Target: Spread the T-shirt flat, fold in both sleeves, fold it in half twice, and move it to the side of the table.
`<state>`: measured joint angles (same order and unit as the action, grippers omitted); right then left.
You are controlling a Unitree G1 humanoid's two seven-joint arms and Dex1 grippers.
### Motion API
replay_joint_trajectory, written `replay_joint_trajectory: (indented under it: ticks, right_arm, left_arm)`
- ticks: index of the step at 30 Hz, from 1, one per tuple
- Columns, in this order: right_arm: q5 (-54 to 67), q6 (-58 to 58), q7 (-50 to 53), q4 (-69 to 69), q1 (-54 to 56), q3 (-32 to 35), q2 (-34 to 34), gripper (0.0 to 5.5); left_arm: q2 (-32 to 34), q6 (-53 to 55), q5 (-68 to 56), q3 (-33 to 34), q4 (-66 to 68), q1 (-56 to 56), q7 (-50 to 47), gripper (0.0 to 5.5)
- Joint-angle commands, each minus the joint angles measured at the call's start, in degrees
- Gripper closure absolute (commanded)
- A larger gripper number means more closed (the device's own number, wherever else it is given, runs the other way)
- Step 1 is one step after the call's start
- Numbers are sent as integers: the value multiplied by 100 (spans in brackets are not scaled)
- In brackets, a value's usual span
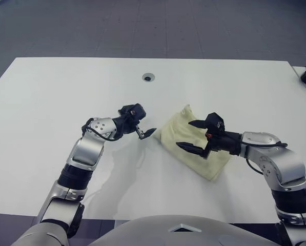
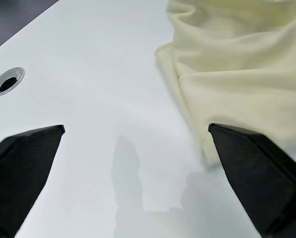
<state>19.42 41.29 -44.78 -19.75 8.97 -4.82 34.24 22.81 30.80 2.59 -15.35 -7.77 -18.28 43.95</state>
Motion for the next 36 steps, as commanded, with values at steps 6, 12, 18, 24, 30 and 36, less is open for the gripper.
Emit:
replay_joint_trajectory:
  ticks: [6,12,18,24,30,36]
  right_arm:
    - [-1386,-1851,658,1623,690,-394,-92,13]
    - [-1623,-2318,657,2344,688,-352,-33,13]
    - [-1862,-2714,740,2956,1105,-297,-62,13]
    - [-1970,-2936,763,3180,1250,-231,12,13]
    - [-1597,-2610,766,2270,1283,59,-205,13]
    - [-357,-1872,325,195,-176,-135,-520,13]
  left_arm:
    - [-416,-30,72,-422,461,-325,-287,10]
    - [-212,-214,267,-726,706,-279,-242,10]
    - [-119,-303,303,-758,862,-222,-235,10]
    - [-82,-337,314,-783,835,-173,-221,10]
    - [-120,-116,-35,-292,465,-214,-292,10]
    - [83,437,-877,1024,-127,-343,-363,10]
